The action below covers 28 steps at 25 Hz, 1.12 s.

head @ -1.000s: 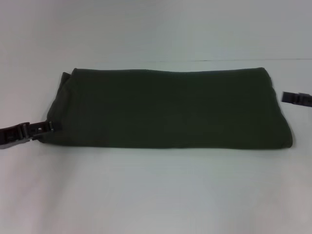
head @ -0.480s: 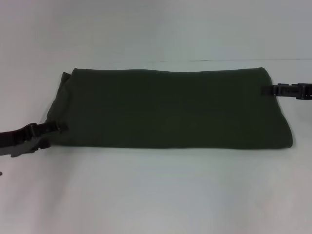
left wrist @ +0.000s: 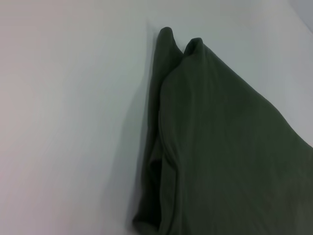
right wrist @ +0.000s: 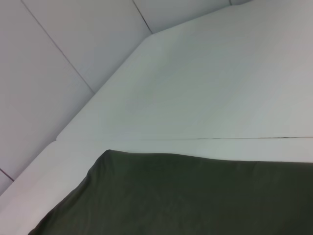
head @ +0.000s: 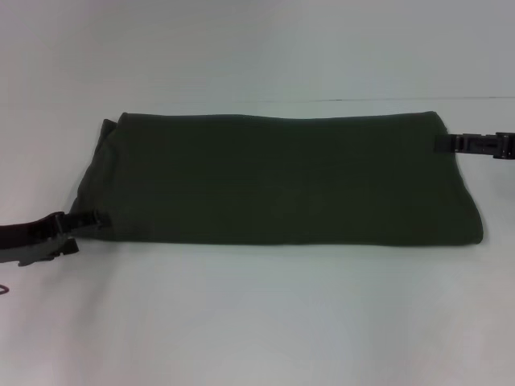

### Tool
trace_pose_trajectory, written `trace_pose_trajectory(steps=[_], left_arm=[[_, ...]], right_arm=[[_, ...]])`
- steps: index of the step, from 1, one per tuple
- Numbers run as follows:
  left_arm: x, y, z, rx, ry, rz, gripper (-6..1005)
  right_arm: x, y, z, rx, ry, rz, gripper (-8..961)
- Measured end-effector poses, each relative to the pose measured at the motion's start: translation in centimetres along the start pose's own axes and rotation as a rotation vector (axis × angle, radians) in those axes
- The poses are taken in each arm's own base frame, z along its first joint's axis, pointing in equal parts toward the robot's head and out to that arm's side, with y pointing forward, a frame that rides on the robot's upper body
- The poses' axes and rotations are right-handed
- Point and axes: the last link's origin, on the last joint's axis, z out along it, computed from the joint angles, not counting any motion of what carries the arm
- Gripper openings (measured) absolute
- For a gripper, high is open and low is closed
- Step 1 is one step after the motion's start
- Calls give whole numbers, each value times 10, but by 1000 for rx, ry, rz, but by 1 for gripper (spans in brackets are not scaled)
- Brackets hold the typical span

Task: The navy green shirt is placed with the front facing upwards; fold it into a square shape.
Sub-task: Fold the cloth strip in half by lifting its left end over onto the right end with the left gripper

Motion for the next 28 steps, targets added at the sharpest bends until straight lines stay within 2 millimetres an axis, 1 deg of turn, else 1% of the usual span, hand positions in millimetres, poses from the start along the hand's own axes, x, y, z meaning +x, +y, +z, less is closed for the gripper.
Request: trace_pose_trajectory(steps=[16,24,28], left_arm=[[7,3,13,33,-6,29,909],[10,3,14,58,-9,38,908],[15,2,14,69,8,44,903]], right_arm=[[-1,-2,-3,6,-16,13,920],[-1,-2,-3,6,-17,15,918],[-1,-2,-4,7,-19,16,915]])
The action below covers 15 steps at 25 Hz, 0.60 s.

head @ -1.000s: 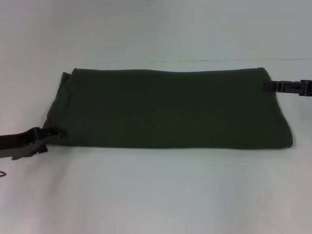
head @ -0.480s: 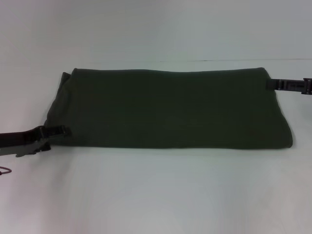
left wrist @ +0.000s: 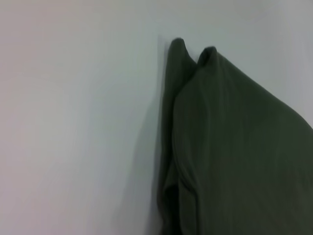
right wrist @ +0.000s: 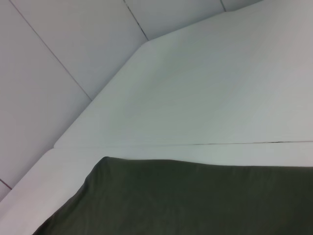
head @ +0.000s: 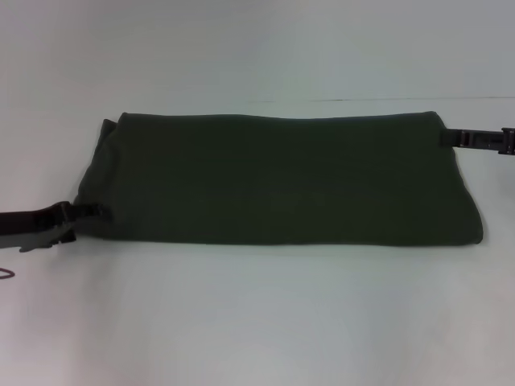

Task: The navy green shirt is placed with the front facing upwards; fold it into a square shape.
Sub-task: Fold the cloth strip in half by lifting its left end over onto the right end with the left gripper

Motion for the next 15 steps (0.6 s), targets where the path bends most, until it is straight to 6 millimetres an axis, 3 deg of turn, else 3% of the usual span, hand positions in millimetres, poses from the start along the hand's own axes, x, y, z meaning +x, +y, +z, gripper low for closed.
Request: trace_pose_trajectory(steps=[15], left_arm=[[12,10,5,5,17,46,825]], right_arm=[[-2,0,1,5,-5,-2,916]])
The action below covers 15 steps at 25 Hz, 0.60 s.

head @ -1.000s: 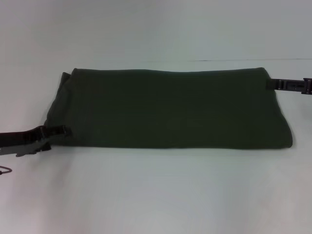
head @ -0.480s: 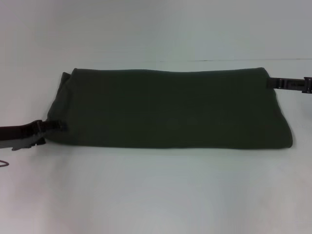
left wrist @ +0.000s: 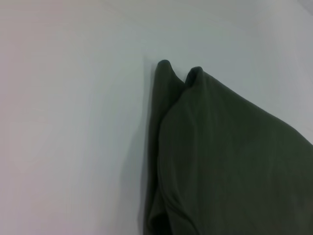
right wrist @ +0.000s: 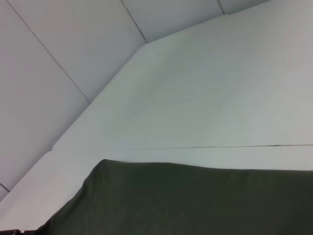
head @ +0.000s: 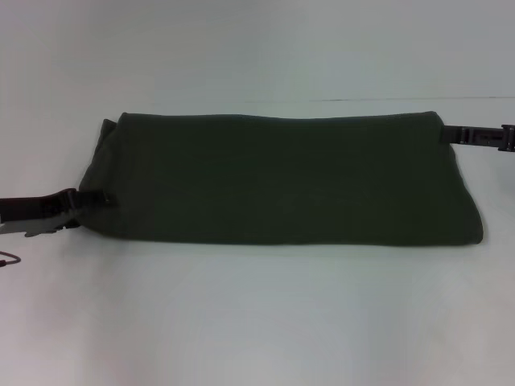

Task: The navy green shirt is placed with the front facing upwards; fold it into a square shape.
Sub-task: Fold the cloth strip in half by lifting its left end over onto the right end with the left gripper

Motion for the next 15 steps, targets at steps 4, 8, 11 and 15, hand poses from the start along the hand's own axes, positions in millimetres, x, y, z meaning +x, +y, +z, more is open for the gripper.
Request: trace_pose_trajectory(steps=[4,8,11,15], left_arm=[[1,3,4,12,-7,21,805],[2,3,6,25,8,29,784],[3,3,6,27,13,37,768],[4,3,6,30,15,42,704]], right_arm=[[-1,-1,0,7,-4,0,916],[-1,-2,0,10,-5,0,916],[-1,-2,0,10,-5,1,916],[-1,-2,0,11,-5,5,915]])
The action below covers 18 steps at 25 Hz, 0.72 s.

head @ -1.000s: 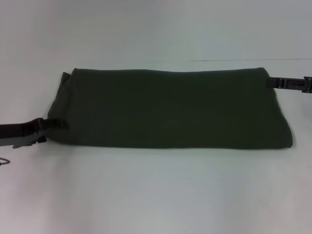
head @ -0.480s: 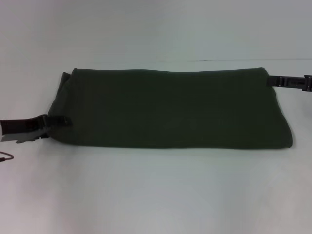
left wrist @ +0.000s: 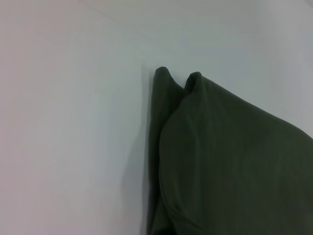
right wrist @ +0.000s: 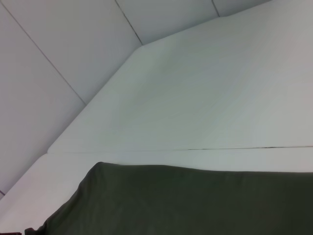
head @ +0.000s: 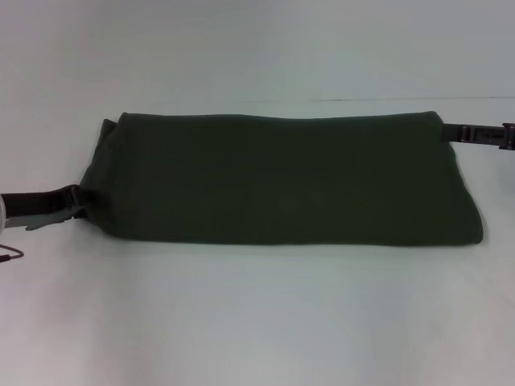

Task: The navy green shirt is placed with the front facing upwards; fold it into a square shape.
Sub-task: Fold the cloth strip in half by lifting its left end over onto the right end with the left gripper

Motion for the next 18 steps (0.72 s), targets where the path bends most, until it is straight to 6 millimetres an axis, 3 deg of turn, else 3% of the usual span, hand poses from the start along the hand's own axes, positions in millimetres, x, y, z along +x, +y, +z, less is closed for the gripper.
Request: trace_pose_trajectory(steps=[4,7,18], left_arm=[[1,-1,0,6,6,0,508],[2,-1,0,11,12,1,272],[-1,-9,-4,14,37,-23,65]], right_arm=[[0,0,0,0,0,0,915],[1,0,0,0,1,3,915],[8,-2,2,4,-7,23,916]])
